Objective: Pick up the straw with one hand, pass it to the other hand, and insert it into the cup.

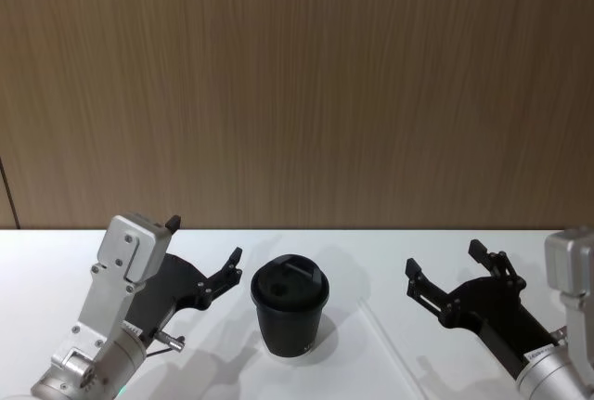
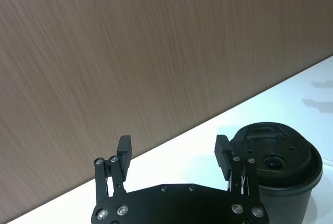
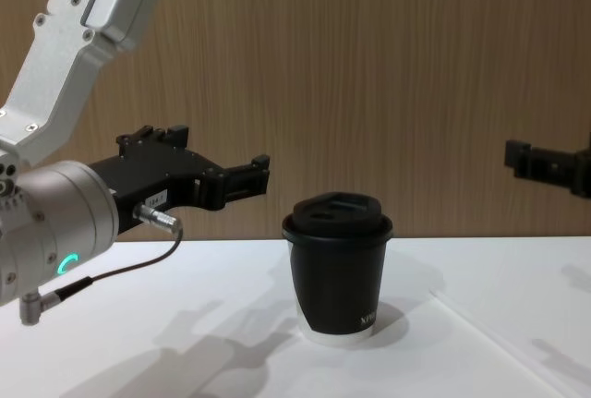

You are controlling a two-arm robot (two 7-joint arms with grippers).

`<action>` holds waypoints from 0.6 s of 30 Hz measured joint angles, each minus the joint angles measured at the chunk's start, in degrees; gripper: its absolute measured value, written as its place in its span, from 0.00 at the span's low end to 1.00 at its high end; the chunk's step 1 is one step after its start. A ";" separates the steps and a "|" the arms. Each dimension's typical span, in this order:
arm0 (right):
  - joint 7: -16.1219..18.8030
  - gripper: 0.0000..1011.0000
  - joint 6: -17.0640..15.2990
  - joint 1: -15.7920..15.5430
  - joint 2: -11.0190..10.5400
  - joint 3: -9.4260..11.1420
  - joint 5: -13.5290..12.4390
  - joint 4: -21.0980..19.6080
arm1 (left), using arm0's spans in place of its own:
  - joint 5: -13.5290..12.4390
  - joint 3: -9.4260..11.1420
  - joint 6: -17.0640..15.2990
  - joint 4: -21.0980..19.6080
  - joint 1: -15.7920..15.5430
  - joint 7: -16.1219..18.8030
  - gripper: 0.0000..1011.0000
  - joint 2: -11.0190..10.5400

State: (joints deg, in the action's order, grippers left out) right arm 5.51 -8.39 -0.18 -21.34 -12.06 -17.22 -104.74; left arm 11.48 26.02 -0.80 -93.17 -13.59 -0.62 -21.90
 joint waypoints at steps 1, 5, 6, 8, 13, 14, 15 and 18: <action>0.00 0.99 0.00 0.00 0.00 0.00 0.00 0.00 | 0.00 0.00 0.00 0.00 0.00 0.00 0.99 0.00; 0.82 0.99 -4.29 0.34 -0.97 0.60 -1.00 -2.09 | 0.00 0.00 0.00 0.00 0.00 0.00 0.99 0.00; 0.95 0.99 -5.00 0.40 -1.15 0.74 -1.20 -2.52 | 0.00 0.00 0.00 0.00 0.00 0.00 0.99 0.00; 1.28 0.99 -7.13 0.51 -1.52 1.04 -1.80 -3.42 | 0.00 0.00 0.00 0.00 0.00 0.00 0.99 0.00; 1.88 0.99 -11.82 0.59 -2.11 1.73 -3.09 -5.08 | 0.00 0.00 0.00 0.00 0.00 0.00 0.99 0.00; 2.01 0.99 -13.48 0.59 -2.26 1.95 -3.55 -5.54 | 0.00 0.00 0.00 0.00 0.00 0.00 0.99 0.00; 2.08 0.99 -14.34 0.57 -2.33 2.08 -3.78 -5.82 | 0.00 0.00 0.00 0.00 0.00 0.00 0.99 0.00; 2.20 0.99 -17.10 0.44 -2.46 2.39 -4.49 -6.54 | 0.00 0.00 0.00 0.00 0.00 0.00 0.99 0.00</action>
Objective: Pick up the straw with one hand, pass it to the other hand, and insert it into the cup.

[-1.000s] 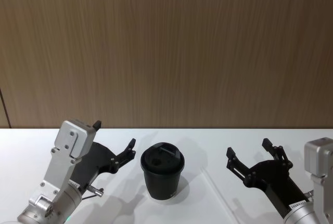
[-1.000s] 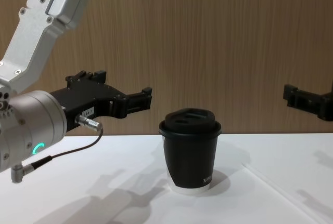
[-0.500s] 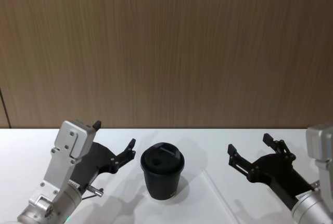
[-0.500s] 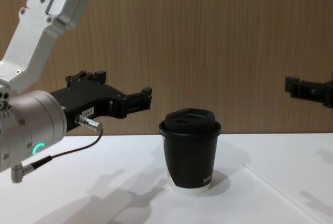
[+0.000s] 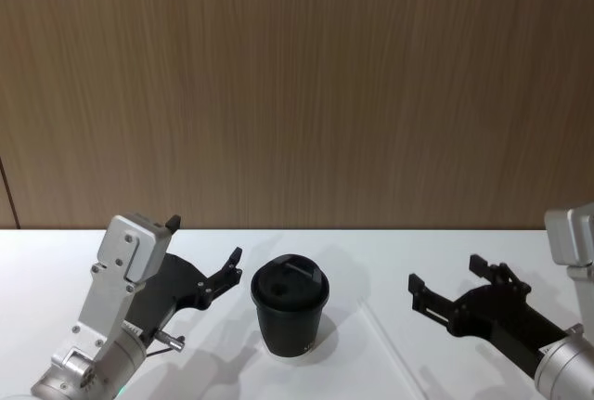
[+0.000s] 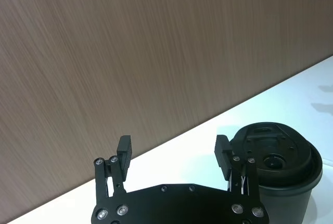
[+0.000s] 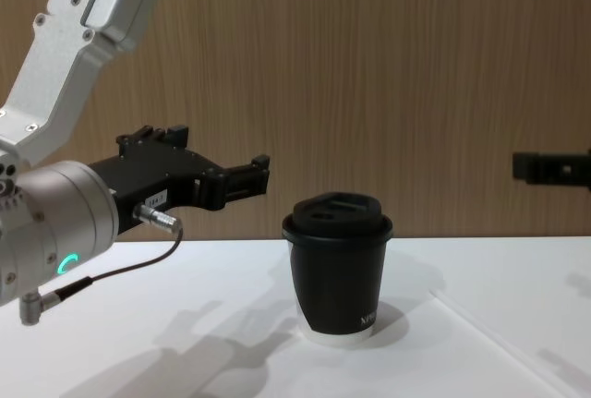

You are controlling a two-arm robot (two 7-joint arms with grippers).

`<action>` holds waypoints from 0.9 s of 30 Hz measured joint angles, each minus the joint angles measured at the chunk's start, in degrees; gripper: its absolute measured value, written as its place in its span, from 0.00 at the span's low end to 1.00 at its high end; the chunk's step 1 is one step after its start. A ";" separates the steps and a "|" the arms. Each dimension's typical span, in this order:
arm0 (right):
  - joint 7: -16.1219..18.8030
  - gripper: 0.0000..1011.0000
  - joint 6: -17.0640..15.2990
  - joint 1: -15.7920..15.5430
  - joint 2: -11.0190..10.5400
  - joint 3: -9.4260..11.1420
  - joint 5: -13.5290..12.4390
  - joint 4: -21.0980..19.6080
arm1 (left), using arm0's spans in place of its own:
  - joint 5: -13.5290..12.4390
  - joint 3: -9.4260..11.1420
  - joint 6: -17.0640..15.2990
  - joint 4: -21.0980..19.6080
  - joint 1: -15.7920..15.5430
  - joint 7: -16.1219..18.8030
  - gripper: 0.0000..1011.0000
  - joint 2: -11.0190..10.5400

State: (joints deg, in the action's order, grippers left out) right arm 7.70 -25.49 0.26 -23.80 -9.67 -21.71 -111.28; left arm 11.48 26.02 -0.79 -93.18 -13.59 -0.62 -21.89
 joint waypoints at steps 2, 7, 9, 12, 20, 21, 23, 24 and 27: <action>0.01 0.99 -2.41 -0.12 -0.05 0.25 -0.54 -0.64 | 0.00 0.00 0.00 0.00 0.00 0.00 0.99 0.00; -0.12 0.99 -6.83 -0.24 -0.02 0.43 -1.41 -1.39 | 0.00 0.00 0.00 0.00 0.00 0.00 0.99 0.00; -0.34 0.99 -8.64 -0.25 0.03 0.43 -1.62 -1.66 | 0.00 0.00 0.00 0.00 0.00 0.00 0.99 0.00; -0.64 0.99 -10.73 -0.23 0.05 0.22 -1.68 -1.80 | 0.00 0.00 0.00 0.00 0.00 0.00 0.99 0.00; -1.06 0.99 -14.04 0.51 -0.19 -1.23 -0.89 -1.44 | 0.00 0.00 0.00 0.00 0.00 0.00 0.99 0.00; -1.08 0.99 -14.40 0.75 -0.26 -1.57 -0.60 -1.22 | 0.00 0.00 0.00 0.00 0.00 0.00 0.99 0.00; -1.08 0.99 -14.70 1.05 -0.37 -1.97 -0.29 -0.91 | 0.00 0.00 0.00 0.00 0.00 0.00 0.99 0.00; -1.08 0.99 -14.83 1.19 -0.42 -2.17 -0.13 -0.77 | 0.00 0.00 0.00 0.00 0.00 0.00 0.99 0.00; -1.05 0.99 -15.29 1.84 -0.65 -3.11 0.68 -0.06 | 0.00 0.00 0.00 0.00 0.00 0.00 0.99 0.00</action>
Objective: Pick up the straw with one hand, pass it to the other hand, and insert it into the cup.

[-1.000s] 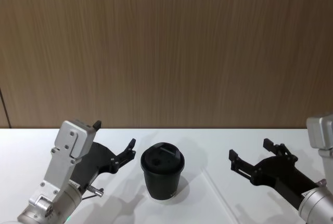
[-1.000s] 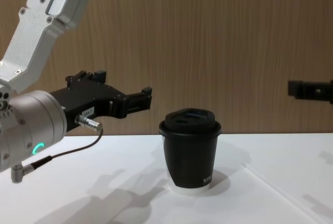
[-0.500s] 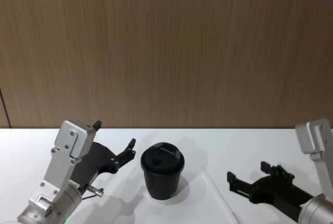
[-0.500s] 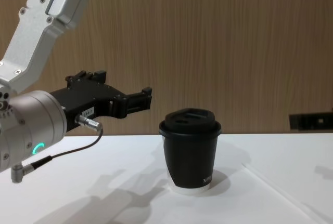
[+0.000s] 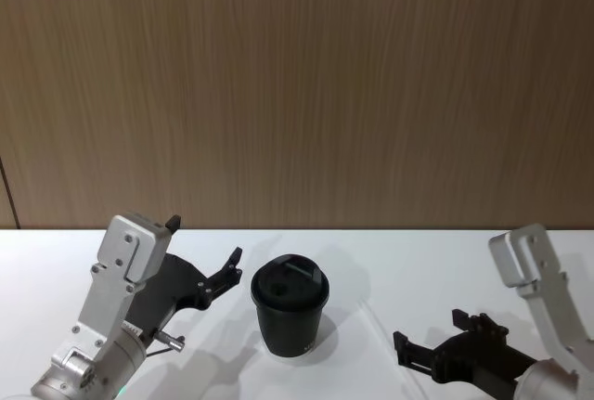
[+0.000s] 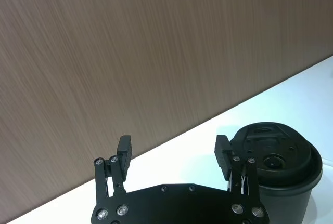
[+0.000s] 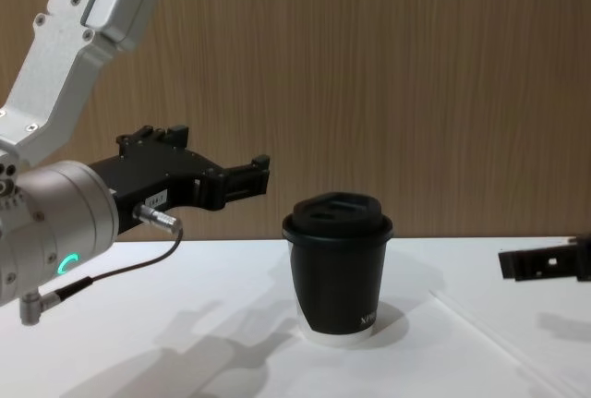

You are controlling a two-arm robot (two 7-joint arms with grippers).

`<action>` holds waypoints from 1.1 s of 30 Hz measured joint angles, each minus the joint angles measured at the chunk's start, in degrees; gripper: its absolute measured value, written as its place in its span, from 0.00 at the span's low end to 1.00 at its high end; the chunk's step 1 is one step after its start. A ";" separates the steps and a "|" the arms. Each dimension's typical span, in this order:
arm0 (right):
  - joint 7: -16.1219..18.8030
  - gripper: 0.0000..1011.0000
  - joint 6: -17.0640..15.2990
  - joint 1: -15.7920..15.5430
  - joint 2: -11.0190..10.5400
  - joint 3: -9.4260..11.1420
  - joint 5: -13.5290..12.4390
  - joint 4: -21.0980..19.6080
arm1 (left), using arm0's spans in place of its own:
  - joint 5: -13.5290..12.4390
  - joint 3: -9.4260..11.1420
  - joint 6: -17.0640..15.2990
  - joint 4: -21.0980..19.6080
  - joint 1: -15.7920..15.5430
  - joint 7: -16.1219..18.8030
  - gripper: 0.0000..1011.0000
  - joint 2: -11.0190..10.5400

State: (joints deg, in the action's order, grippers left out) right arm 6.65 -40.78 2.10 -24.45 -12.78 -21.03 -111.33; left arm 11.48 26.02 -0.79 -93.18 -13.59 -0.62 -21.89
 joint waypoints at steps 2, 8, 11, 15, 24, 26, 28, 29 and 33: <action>0.08 0.99 -0.12 0.56 -0.15 -0.68 0.51 0.66 | 0.00 0.00 0.00 0.00 0.00 0.00 0.99 0.00; 0.65 0.99 -0.06 2.16 -0.40 -2.40 2.03 2.76 | 0.00 0.00 0.00 0.00 0.00 0.00 0.99 0.00; 1.01 0.99 0.19 2.73 -0.48 -3.02 2.60 3.61 | 0.00 0.00 0.00 0.00 0.00 0.00 0.99 -0.01; 1.45 0.99 0.60 3.28 -0.65 -3.71 3.20 4.57 | 0.00 0.00 0.00 0.00 0.00 0.00 0.99 0.00; 2.53 0.99 1.50 3.83 -1.07 -4.48 4.13 6.19 | 0.00 0.00 0.00 0.00 0.00 0.00 0.99 -0.01; 2.74 0.99 1.66 3.86 -1.18 -4.55 4.23 6.42 | 0.00 0.00 0.00 0.00 0.00 0.00 0.99 0.00; 3.10 0.99 1.89 3.88 -1.32 -4.60 4.34 6.73 | 0.00 0.00 0.00 0.00 0.00 0.00 0.99 -0.01; 3.20 0.99 1.95 3.88 -1.35 -4.60 4.37 6.78 | 0.00 0.00 0.00 0.00 0.00 0.00 0.99 0.00; 3.69 0.99 2.08 3.85 -1.56 -4.61 4.50 7.15 | 0.00 0.00 0.00 0.00 0.00 0.00 0.99 0.00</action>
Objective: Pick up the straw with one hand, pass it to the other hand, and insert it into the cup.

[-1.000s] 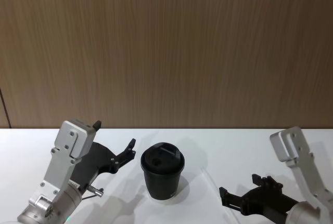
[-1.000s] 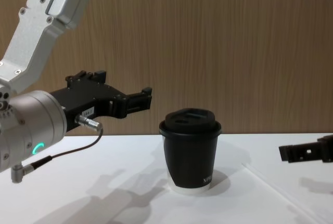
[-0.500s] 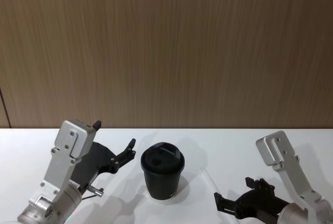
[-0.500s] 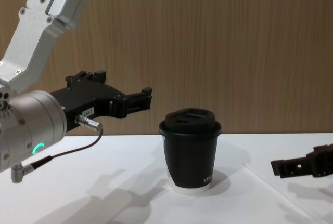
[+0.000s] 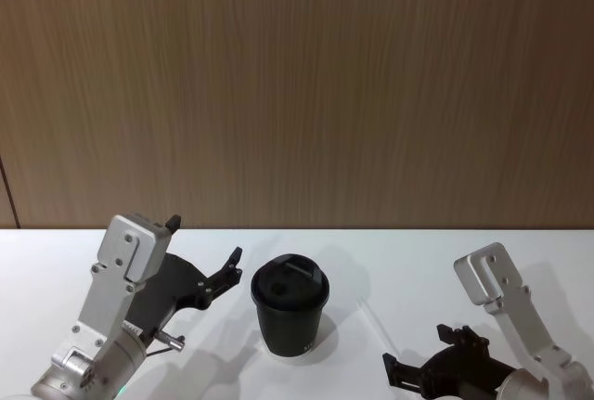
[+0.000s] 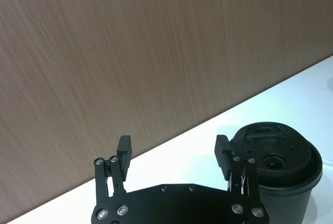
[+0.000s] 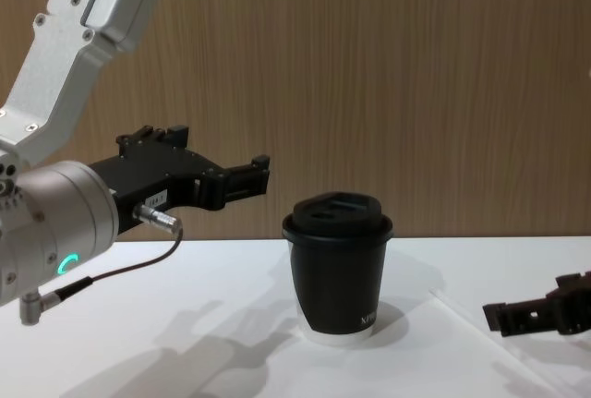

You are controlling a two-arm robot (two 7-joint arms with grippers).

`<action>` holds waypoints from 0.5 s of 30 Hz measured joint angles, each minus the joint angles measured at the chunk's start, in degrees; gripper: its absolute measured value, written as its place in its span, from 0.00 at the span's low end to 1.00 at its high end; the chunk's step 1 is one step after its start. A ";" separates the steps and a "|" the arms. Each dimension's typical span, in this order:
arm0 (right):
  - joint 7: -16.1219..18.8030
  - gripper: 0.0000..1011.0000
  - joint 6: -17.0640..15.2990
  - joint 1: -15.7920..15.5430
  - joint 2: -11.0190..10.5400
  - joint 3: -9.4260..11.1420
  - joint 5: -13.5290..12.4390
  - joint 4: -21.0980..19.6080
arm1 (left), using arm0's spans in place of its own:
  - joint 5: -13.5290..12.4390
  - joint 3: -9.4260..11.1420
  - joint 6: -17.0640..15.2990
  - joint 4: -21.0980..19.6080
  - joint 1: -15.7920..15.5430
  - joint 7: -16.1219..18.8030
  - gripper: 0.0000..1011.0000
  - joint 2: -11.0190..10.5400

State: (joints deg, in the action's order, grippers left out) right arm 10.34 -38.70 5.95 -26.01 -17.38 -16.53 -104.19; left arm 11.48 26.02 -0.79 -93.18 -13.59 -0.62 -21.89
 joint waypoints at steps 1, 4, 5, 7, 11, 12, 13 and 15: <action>0.18 0.99 0.00 -0.04 -0.07 0.02 0.02 0.09 | 0.00 0.00 0.00 0.00 0.00 0.00 0.99 0.00; 0.54 0.99 -0.05 -0.13 -0.19 0.11 0.04 0.23 | 0.00 0.00 0.00 0.00 0.00 0.00 0.99 0.00; 0.61 0.99 -0.10 -0.15 -0.23 0.15 0.04 0.26 | 0.00 0.00 0.00 0.00 0.00 0.00 0.99 0.00; 0.87 0.99 -0.30 -0.21 -0.34 0.22 0.06 0.35 | 0.00 0.00 0.00 0.00 0.00 0.00 0.99 0.00; 1.24 0.99 -0.68 -0.27 -0.46 0.28 0.09 0.53 | 0.00 0.00 0.00 0.00 0.00 0.00 0.99 0.00; 1.33 0.99 -0.75 -0.28 -0.48 0.30 0.10 0.57 | 0.00 0.00 0.00 0.00 0.00 0.00 0.99 0.00; 1.47 0.99 -0.88 -0.29 -0.49 0.32 0.11 0.66 | 0.00 0.00 0.00 0.00 0.00 0.00 0.99 0.00; 1.60 0.99 -1.01 -0.29 -0.50 0.33 0.14 0.75 | 0.00 0.00 0.00 0.00 0.00 0.00 0.99 0.00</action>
State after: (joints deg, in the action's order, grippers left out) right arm 11.94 -39.72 5.65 -26.51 -17.05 -16.39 -103.44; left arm 11.48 26.02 -0.80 -93.18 -13.59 -0.63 -21.89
